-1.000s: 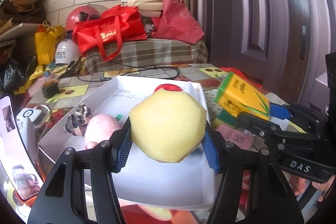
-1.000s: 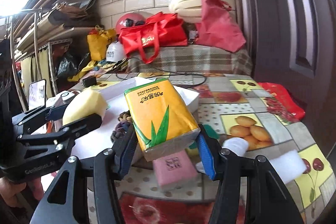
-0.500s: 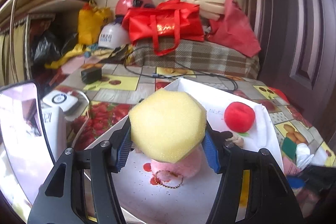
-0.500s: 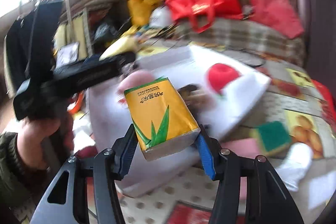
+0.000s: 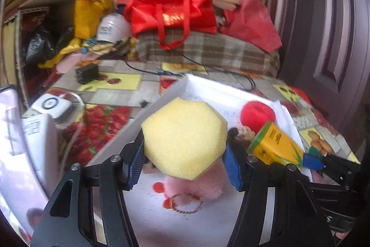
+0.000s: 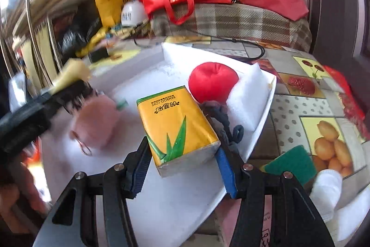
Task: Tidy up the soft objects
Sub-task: 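Carry both items over the tray and open both tools to drop them, then move both open tools back to the pile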
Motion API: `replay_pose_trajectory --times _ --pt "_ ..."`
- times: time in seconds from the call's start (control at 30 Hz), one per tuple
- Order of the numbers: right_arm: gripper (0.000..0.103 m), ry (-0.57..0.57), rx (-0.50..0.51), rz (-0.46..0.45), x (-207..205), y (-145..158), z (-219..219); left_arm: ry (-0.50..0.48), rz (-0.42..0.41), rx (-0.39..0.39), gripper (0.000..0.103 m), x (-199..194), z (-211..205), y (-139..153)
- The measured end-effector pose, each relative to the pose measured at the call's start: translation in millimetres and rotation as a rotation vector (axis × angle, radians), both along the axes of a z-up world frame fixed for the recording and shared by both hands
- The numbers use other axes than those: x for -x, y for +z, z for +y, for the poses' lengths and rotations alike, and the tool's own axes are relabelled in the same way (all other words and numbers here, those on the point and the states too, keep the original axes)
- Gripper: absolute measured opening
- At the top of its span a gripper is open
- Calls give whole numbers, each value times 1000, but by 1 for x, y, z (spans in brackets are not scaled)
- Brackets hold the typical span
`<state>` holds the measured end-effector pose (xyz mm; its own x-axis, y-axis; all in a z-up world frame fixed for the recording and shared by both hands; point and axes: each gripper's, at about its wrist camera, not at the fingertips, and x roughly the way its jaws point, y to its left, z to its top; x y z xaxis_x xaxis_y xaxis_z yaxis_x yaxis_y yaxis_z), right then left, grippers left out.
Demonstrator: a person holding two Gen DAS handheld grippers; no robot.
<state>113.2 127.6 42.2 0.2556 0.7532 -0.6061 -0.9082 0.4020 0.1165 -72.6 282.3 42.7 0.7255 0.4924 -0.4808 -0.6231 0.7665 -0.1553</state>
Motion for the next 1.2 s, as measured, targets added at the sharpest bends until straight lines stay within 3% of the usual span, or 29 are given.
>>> replay_pose_trajectory --times 0.13,0.2,0.23,0.27,0.33,0.43,1.2 --pt "57 11 -45 3 7 4 -6 -3 23 1 61 -9 -1 -1" --pt "64 18 -46 7 8 5 -3 20 12 -6 66 -5 -2 0" --pt "77 19 -44 -1 10 5 -3 29 2 -8 76 -3 -2 1" --pt "88 17 -46 -8 10 6 -2 33 -3 -8 92 -2 -2 0" --pt "89 15 -57 -25 9 7 -1 44 -20 -23 103 2 -4 2" --pt "103 8 -71 -58 13 9 -3 45 -17 -46 103 3 -8 4" --pt "103 -77 -189 -96 18 17 -31 61 -82 -110 103 14 -20 10"
